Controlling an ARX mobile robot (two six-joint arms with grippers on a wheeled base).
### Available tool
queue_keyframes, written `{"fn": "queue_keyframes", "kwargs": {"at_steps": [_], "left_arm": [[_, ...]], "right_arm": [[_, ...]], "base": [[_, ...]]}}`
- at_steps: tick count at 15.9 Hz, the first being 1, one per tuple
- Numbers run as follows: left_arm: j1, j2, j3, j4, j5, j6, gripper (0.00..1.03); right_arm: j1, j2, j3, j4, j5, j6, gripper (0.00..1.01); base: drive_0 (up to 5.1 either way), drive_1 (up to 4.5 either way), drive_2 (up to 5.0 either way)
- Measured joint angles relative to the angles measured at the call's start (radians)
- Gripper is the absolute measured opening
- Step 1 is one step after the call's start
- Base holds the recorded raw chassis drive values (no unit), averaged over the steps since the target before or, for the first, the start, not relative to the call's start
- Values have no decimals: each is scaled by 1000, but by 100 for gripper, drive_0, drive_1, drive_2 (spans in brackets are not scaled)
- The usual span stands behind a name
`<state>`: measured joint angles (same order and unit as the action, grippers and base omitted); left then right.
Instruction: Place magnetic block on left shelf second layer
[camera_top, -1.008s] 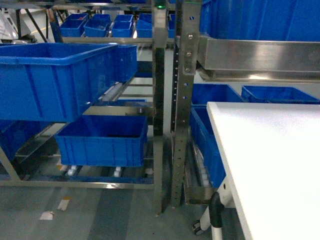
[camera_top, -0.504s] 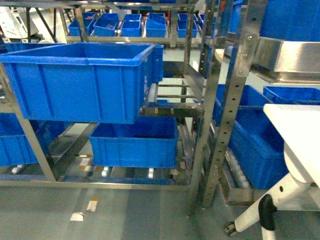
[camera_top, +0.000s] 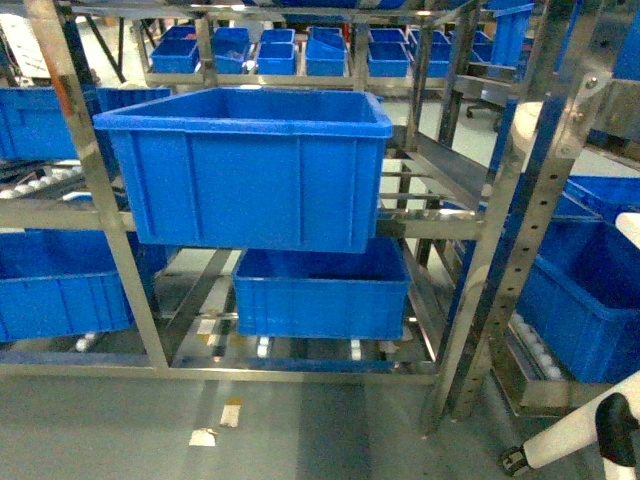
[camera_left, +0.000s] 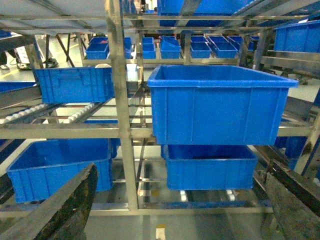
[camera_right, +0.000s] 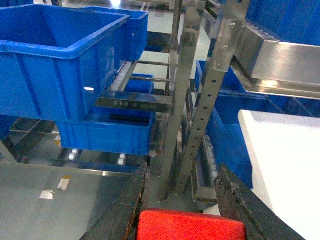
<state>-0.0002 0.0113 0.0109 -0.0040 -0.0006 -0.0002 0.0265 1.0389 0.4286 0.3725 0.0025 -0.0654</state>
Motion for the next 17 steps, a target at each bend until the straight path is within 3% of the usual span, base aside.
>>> {"fn": "queue_keyframes", "kwargs": {"at_steps": [15,17], "left_arm": [[-1,0,0,-2,-3,0,98],[-1,0,0,0,-2,0,98]], "right_arm": [[7,0,0,2,-8,0,34],[4,1,-3,-6,2,0,34]], "base": [[-503,243,243],[-15,402,-431]]}}
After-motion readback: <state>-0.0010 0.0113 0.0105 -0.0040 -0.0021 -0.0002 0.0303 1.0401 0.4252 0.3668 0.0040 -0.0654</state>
